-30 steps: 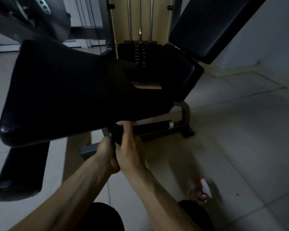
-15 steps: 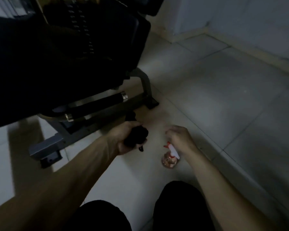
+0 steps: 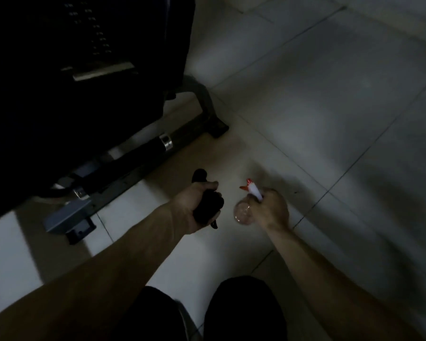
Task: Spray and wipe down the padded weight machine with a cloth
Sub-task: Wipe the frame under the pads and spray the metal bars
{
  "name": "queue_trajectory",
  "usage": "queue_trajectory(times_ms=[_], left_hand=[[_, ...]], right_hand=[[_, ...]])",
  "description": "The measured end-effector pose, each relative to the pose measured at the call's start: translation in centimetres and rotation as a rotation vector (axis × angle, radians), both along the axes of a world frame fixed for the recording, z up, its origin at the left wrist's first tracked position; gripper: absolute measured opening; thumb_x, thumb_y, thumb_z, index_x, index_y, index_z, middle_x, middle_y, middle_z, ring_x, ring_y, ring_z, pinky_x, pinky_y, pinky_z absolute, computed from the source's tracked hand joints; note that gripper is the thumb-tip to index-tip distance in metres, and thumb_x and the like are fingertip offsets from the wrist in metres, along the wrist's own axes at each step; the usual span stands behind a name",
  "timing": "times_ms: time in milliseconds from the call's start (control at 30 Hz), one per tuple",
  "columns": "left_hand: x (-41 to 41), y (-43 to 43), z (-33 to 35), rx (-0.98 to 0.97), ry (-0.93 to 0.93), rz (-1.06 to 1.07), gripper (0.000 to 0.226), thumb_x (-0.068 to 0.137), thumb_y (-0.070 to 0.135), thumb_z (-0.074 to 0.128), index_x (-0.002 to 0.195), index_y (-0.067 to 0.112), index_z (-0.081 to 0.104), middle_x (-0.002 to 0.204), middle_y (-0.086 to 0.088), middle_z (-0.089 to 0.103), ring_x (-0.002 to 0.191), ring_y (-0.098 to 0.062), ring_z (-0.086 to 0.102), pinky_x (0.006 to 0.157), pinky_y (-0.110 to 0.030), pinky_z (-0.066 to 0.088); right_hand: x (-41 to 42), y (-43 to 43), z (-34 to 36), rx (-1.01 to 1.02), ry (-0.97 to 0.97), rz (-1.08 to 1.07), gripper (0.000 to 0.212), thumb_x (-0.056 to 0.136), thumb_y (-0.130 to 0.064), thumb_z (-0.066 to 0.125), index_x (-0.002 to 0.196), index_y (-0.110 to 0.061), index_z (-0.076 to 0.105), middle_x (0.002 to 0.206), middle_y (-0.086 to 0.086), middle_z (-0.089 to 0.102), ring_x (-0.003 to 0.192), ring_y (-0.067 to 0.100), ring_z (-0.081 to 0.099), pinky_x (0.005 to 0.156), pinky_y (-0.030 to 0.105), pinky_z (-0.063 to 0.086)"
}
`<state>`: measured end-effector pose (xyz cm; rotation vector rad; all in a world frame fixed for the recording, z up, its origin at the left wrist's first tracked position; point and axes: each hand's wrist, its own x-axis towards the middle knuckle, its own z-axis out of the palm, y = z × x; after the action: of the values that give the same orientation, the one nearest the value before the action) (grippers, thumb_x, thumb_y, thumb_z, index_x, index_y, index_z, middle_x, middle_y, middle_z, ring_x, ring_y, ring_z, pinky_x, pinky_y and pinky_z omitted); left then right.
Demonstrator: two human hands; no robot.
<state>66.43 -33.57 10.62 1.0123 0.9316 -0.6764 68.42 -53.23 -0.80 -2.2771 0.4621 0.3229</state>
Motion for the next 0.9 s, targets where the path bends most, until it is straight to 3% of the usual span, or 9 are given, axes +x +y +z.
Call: queue_trajectory(times_ms=[100,167,267,400,533,700,767,833,900], left_hand=[[0.8,-0.8,6.7,0.072,-0.007,0.042,0.024,0.094,0.025,0.071,0.102,0.003,0.066,0.059,-0.003,0.052,0.045,-0.015,0.049,0.045,-0.025,0.042],[1.2,-1.0,11.2,0.147,-0.015,0.083,0.047,0.089,0.028,0.076,0.127,0.003,0.063,0.068,-0.011,0.065,0.056,-0.022,0.065,0.056,-0.028,0.052],[2.2,-0.4,20.8,0.267,0.031,0.137,0.029,0.091,0.031,0.073,0.099,0.004,0.067,0.085,-0.015,0.069,0.074,-0.030,0.066,0.074,-0.036,0.054],[2.9,1.6,32.0,0.339,0.010,0.220,0.038,0.100,0.034,0.061,0.122,0.004,0.065,0.111,-0.015,0.072,0.102,-0.032,0.068,0.086,-0.042,0.057],[4.9,4.7,40.7,0.325,0.028,0.366,0.038,0.094,0.041,0.064,0.113,0.009,0.072,0.094,-0.012,0.075,0.091,-0.030,0.070,0.085,-0.045,0.060],[7.9,9.9,45.0,0.218,-0.053,0.373,0.036,0.099,0.038,0.057,0.111,0.008,0.073,0.090,-0.011,0.073,0.080,-0.025,0.067,0.069,-0.036,0.049],[9.7,12.8,44.7,0.206,-0.044,0.423,0.032,0.095,0.025,0.060,0.112,0.002,0.073,0.087,-0.014,0.072,0.072,-0.028,0.070,0.065,-0.036,0.054],[12.0,15.5,44.7,0.166,-0.039,0.443,0.029,0.096,0.025,0.057,0.099,0.001,0.073,0.083,-0.014,0.069,0.066,-0.025,0.066,0.059,-0.033,0.051],[14.5,18.3,44.7,0.138,-0.047,0.423,0.029,0.099,0.028,0.055,0.095,0.005,0.073,0.088,-0.013,0.069,0.068,-0.021,0.064,0.054,-0.029,0.049]], right_hand=[[0.2,0.5,9.3,0.036,-0.062,0.031,0.022,0.095,-0.042,0.068,0.108,-0.023,0.069,0.107,-0.005,0.069,0.095,0.015,0.070,0.077,0.036,0.062],[0.2,1.4,16.2,0.042,-0.118,0.075,0.020,0.096,-0.041,0.068,0.105,-0.024,0.068,0.107,-0.006,0.066,0.095,0.013,0.068,0.074,0.031,0.061],[0.8,3.1,28.4,0.097,-0.242,0.110,0.019,0.094,-0.037,0.071,0.107,-0.023,0.072,0.106,-0.009,0.065,0.099,0.009,0.063,0.074,0.025,0.057],[2.5,6.1,43.9,0.301,-0.287,0.100,0.021,0.094,-0.031,0.074,0.113,-0.022,0.072,0.098,-0.020,0.063,0.093,0.001,0.065,0.076,0.023,0.058],[5.2,10.2,54.8,0.405,-0.313,0.142,0.015,0.095,-0.031,0.073,0.101,-0.018,0.072,0.093,-0.016,0.065,0.085,-0.008,0.062,0.068,0.014,0.048],[9.0,16.9,59.8,0.521,-0.270,0.238,0.006,0.096,-0.030,0.072,0.094,-0.025,0.070,0.096,-0.009,0.066,0.083,-0.011,0.063,0.064,0.011,0.049],[10.7,20.0,59.6,0.530,-0.235,0.307,0.018,0.095,-0.044,0.071,0.098,-0.026,0.073,0.097,-0.006,0.069,0.086,-0.001,0.068,0.072,0.024,0.059],[12.9,23.0,58.7,0.558,-0.167,0.407,0.025,0.093,-0.048,0.070,0.110,-0.030,0.072,0.102,-0.005,0.073,0.094,0.011,0.072,0.081,0.042,0.063],[15.5,26.1,57.5,0.556,-0.138,0.478,0.042,0.091,-0.042,0.074,0.131,-0.031,0.065,0.118,-0.007,0.071,0.110,0.012,0.069,0.091,0.039,0.060]])
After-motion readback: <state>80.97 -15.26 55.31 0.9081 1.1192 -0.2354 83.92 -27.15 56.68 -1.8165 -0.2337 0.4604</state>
